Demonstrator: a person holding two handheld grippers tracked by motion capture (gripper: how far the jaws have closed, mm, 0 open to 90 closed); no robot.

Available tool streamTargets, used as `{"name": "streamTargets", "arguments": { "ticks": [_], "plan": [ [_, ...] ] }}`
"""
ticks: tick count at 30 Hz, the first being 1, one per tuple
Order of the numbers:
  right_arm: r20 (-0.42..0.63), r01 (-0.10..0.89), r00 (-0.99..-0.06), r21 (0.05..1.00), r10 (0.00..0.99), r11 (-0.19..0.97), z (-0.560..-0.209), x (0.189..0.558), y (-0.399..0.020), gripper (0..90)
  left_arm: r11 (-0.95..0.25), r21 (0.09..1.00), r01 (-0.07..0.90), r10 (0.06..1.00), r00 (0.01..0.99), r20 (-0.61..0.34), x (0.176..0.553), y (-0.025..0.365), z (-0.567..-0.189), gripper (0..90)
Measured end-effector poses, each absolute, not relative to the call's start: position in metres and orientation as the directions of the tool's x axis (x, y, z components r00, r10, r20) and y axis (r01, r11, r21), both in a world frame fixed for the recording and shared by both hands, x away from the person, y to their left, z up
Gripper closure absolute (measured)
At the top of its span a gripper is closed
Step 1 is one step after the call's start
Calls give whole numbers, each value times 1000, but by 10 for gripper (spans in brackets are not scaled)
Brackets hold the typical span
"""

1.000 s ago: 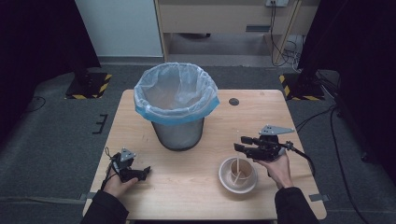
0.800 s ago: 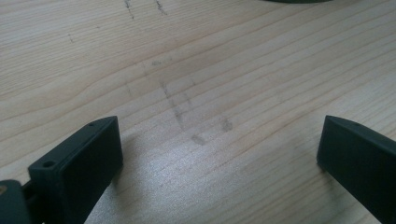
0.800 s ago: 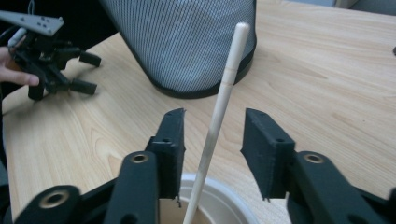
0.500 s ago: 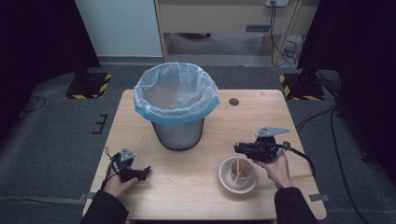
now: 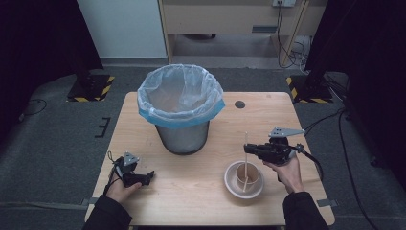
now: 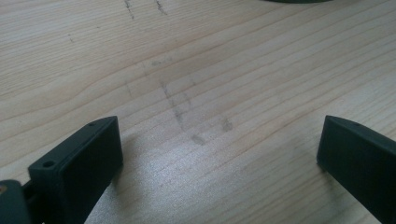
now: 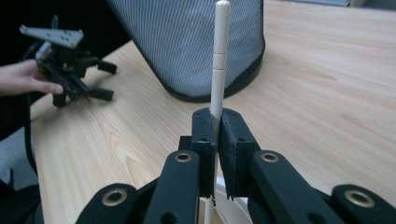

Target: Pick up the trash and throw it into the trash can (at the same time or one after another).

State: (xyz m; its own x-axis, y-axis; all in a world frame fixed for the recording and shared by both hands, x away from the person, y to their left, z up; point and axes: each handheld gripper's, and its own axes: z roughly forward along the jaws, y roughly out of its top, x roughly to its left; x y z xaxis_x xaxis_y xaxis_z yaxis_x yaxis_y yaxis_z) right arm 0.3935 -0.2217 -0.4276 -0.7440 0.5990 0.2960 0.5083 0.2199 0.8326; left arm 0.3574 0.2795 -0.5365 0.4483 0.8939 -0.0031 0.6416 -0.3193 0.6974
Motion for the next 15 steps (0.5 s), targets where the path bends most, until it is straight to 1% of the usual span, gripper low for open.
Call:
{"name": "streamTargets", "arguments": {
  "ticks": [6,15],
  "plan": [
    [313,496,-741,852,595,169,-418,392,-231,850,-319,698,642,894,448,-3,357,280,-537,0],
    [299,436,-750,894,590,102,-395,386,-244,850,-321,697,641,893,451,-3,358,279,-537,0]
  ]
}}
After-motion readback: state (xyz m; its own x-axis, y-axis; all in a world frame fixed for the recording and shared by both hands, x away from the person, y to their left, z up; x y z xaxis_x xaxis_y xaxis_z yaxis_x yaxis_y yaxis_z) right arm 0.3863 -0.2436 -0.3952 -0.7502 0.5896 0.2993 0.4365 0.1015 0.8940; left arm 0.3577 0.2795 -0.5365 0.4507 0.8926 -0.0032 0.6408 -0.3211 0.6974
